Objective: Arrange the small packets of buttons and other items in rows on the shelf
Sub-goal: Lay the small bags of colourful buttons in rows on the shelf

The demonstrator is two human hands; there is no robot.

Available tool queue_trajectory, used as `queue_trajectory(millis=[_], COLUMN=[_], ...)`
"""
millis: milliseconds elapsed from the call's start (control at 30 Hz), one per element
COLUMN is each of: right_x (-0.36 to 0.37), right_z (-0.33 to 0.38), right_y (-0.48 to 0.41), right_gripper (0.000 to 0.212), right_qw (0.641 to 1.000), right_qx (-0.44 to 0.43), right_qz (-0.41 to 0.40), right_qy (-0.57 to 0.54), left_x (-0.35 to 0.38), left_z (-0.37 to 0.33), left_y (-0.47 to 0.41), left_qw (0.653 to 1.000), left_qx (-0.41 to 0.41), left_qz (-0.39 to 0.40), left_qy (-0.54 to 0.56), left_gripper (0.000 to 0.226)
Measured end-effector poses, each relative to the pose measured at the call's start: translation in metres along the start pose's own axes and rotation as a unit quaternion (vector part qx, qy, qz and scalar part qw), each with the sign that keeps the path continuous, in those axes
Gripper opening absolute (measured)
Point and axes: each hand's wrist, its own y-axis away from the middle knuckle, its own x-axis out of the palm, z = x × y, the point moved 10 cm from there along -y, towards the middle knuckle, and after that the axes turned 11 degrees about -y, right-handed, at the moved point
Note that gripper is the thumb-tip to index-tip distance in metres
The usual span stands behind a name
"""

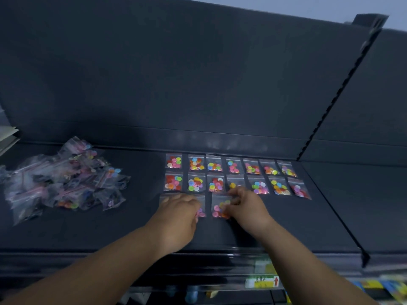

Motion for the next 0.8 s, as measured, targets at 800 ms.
queue_trajectory(millis=[800], right_x=[0.029], right_z=[0.024], right_y=[0.017], right_gripper=[0.017], right_qw=[0.929], right_qx=[-0.280], right_qz=[0.023], right_qy=[0.242], left_x=[0.016], left_z=[-0.011], left_y=[0.010], left_qw=[0.995], left_qx=[0.063], left_qz=[0.036], left_qy=[-0.061], left_gripper=[0.051])
